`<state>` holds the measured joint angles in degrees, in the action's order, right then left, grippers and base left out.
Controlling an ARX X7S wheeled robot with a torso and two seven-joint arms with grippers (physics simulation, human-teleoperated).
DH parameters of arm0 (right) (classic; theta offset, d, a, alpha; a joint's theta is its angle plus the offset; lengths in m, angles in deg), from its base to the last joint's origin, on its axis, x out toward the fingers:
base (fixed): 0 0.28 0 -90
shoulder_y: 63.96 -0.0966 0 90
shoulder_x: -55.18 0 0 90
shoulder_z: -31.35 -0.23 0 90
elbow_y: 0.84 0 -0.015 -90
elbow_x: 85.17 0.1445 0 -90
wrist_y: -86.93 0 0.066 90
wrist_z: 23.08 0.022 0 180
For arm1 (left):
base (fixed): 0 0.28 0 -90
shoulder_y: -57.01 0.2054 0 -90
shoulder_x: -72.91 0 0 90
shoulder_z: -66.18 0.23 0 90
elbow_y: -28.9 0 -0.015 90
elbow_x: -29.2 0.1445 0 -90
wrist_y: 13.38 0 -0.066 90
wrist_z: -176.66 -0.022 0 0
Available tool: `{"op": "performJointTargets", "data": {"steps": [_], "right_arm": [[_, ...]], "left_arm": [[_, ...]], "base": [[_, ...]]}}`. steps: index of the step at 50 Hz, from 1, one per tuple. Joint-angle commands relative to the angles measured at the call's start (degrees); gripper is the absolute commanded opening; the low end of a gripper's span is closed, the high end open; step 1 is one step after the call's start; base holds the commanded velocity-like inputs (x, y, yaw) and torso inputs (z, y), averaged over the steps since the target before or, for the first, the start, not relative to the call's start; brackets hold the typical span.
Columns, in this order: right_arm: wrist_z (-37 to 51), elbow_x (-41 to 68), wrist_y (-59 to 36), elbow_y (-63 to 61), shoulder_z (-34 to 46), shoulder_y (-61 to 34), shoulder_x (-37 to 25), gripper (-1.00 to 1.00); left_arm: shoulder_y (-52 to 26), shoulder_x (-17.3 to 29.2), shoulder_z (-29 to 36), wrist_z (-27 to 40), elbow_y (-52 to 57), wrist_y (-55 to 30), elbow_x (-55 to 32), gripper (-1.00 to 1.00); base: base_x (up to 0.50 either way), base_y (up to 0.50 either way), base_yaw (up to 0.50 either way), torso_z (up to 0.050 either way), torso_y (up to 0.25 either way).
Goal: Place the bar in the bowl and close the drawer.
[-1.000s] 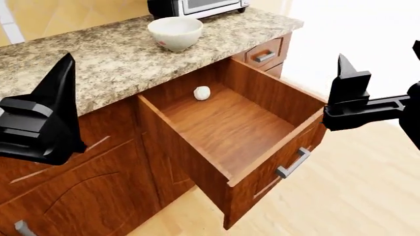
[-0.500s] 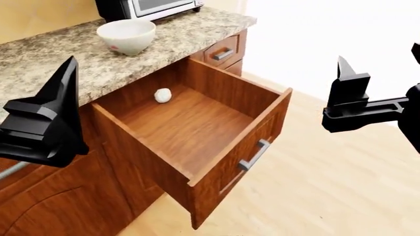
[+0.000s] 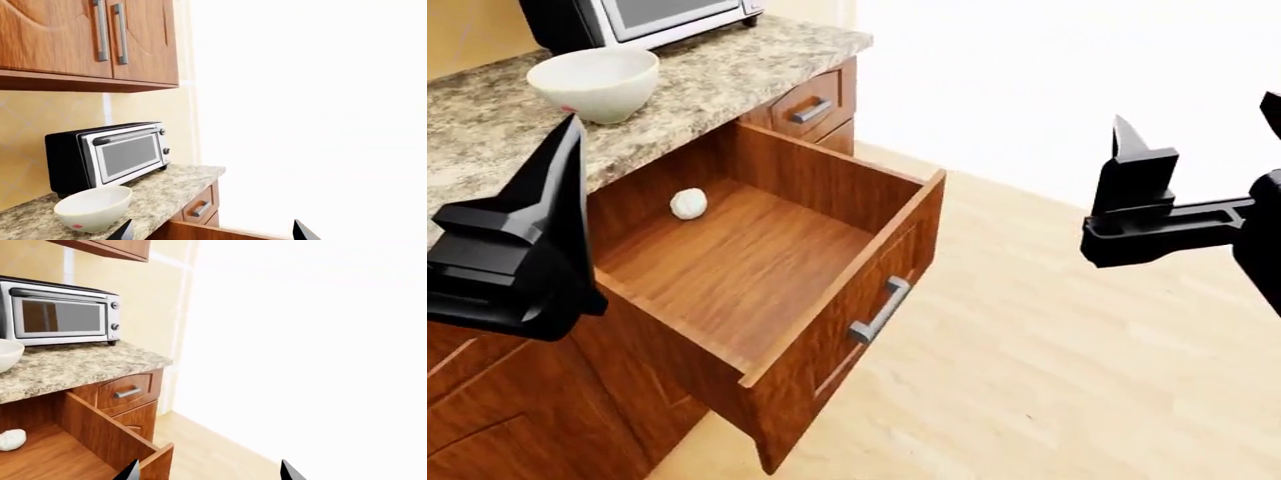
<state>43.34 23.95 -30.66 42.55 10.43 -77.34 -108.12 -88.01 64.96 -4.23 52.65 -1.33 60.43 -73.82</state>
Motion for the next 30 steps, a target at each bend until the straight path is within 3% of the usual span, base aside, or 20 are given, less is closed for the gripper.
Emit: {"op": "performJointTargets", "data": {"steps": [1,7,30], "right_arm": [[1.3,0.6,0.6,1.4,0.1,0.7,0.2,1.0],[0.9,0.5,0.8,1.3,0.0,1.0,0.0,1.0],[1.5,1.5,-0.3,1.6,-0.4,0.9,0.3,1.0]], "left_arm": [[0.7,-0.5,-1.6,0.4,-0.1,-0.9,-0.5,1.0],[-0.3,-1.7,-1.8,0.9,-0.3,-2.7,-1.7,1.0],[-1.0,-3.4,-3.3,1.6,-0.7,-5.3,-3.2,1.0]], "base": [[0.0,0.0,0.0,0.0,0.0],[0.1,-0.01,0.0,0.0,0.0],[0.55,0.02,0.0,0.0,0.0]]}}
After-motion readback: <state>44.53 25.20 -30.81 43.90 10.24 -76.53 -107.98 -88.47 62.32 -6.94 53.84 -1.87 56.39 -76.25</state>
